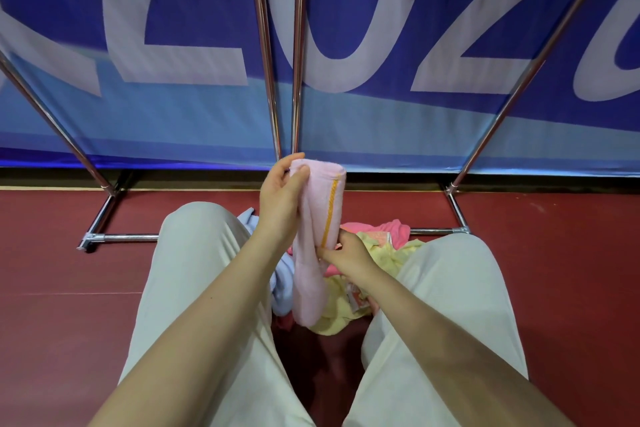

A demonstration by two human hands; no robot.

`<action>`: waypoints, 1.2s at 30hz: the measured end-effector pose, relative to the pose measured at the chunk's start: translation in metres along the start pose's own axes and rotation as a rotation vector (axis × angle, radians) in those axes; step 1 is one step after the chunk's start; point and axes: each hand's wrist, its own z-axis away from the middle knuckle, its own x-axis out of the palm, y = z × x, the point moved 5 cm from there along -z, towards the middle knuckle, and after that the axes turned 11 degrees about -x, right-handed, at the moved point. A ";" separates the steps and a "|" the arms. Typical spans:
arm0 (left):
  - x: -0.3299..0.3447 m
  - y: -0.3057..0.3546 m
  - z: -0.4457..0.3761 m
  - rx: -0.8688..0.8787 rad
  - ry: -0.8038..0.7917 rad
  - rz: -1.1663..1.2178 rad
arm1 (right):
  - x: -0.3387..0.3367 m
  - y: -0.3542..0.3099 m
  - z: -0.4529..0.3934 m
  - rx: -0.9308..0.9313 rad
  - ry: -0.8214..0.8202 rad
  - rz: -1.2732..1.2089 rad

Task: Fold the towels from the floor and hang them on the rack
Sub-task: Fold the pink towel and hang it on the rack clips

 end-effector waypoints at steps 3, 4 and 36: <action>-0.016 0.009 -0.005 -0.003 0.108 0.104 | -0.001 0.001 0.002 -0.066 0.008 0.023; -0.023 0.011 -0.007 -0.011 0.150 0.142 | -0.002 -0.001 0.001 -0.085 0.034 0.035; -0.075 0.134 -0.059 0.125 0.336 0.019 | -0.046 -0.121 -0.053 -0.191 0.083 0.065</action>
